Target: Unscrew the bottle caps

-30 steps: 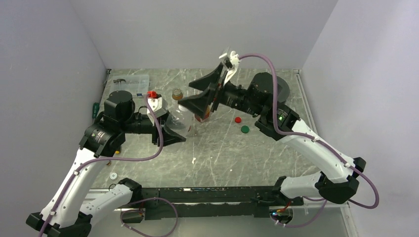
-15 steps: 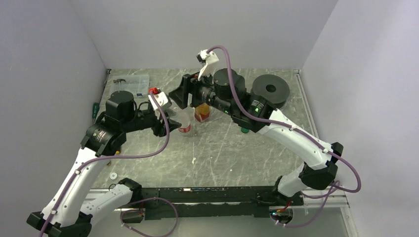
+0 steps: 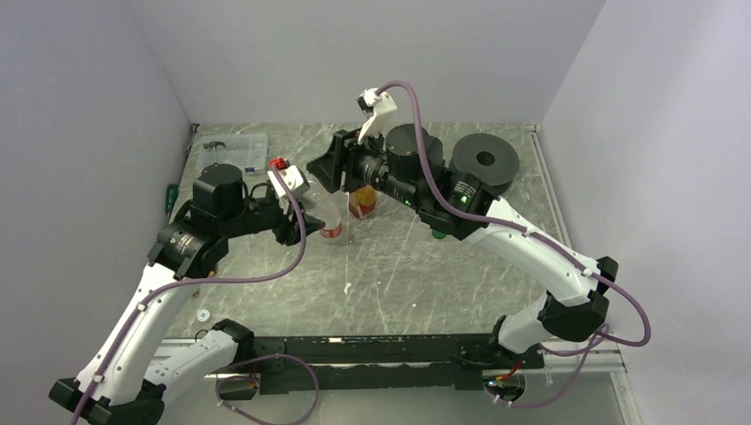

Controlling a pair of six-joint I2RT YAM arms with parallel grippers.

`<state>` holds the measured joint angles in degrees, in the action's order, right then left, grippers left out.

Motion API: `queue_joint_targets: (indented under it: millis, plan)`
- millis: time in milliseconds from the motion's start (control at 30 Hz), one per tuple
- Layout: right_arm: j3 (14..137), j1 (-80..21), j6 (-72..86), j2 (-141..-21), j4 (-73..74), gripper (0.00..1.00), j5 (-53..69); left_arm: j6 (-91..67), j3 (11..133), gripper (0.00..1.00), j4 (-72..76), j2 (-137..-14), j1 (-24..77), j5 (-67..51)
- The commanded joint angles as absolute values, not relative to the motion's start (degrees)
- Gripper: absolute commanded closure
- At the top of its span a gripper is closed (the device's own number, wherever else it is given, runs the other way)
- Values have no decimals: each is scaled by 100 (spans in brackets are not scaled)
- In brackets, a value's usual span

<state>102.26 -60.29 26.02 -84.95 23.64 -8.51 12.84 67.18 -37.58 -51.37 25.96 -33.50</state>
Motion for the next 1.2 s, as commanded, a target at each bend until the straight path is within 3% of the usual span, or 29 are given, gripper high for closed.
queue_joint_targets:
  millis: [0, 167, 333, 467, 667, 833, 1033, 1100, 1167]
  plan:
    - [10230, -6028, 2595, -8214, 2004, 51, -914, 1310, 6734, 98, -3588, -5115, 2575, -3375]
    - [10221, -6035, 2601, -8206, 1994, 70, -833, 1286, 6730, 98, -3571, -5120, 2575, -3385]
    - [10311, -6034, 2591, -8344, 2105, 77, -690, 1286, 6743, 99, -3563, -5124, 2575, -3413]
    - [10383, -6029, 2483, -8403, 2141, 89, -485, 1301, 6753, 100, -3593, -5103, 2575, -3495]
    - [9555, -6001, 1528, -7819, 915, 97, 1512, 1049, 6831, 100, -3473, -4923, 2575, -5053]
    - [8922, -5946, 1268, -7226, 105, 96, 3275, 326, 6926, 100, -3219, -4910, 2575, -6758]
    - [8962, -5777, 1357, -7332, 158, 94, 4568, 37, 7064, 100, -3242, -5043, 2575, -7318]
    - [8929, -5743, 1326, -7324, 176, 83, 4649, 66, 7085, 100, -3272, -5034, 2575, -7242]
    - [8883, -5691, 1315, -7271, 210, 53, 4414, 179, 7114, 100, -3371, -5045, 2575, -7165]
